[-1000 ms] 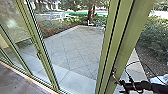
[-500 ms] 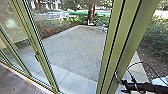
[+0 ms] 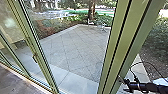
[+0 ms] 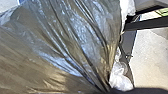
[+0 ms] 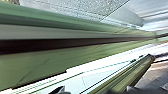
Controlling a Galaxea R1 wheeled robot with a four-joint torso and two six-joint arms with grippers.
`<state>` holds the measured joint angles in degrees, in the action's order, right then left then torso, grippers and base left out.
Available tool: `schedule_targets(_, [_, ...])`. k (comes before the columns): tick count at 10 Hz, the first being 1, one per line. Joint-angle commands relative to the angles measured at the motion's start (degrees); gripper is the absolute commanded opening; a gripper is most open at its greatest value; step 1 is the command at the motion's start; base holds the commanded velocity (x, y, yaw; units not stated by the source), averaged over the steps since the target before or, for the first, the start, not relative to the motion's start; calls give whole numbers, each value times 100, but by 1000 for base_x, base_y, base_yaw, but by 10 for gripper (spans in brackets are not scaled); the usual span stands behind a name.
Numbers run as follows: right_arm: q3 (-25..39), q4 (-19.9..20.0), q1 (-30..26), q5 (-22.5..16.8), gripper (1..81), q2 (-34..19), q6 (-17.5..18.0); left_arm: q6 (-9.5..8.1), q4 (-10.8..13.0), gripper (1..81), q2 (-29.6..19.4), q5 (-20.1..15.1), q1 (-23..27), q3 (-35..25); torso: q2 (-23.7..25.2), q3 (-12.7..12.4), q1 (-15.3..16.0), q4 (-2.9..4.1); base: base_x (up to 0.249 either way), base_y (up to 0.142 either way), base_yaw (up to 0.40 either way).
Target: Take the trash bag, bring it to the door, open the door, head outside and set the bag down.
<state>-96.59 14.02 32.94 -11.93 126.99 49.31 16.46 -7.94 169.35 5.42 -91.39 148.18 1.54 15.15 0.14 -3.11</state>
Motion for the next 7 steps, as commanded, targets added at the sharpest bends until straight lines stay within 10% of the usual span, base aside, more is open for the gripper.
schedule_targets(1, [53, 4, -353, -670, 811, -74, 254, 24, -15, 10, -6, -446, -41, -43, 2, 0, 0, 0, 0, 0, 0])
schedule_targets(7, [527, 4, -775, -160, 811, -1190, 246, 33, 55, 10, -15, -446, -112, -43, -24, 22, 24, 11, 0, 0, 0])
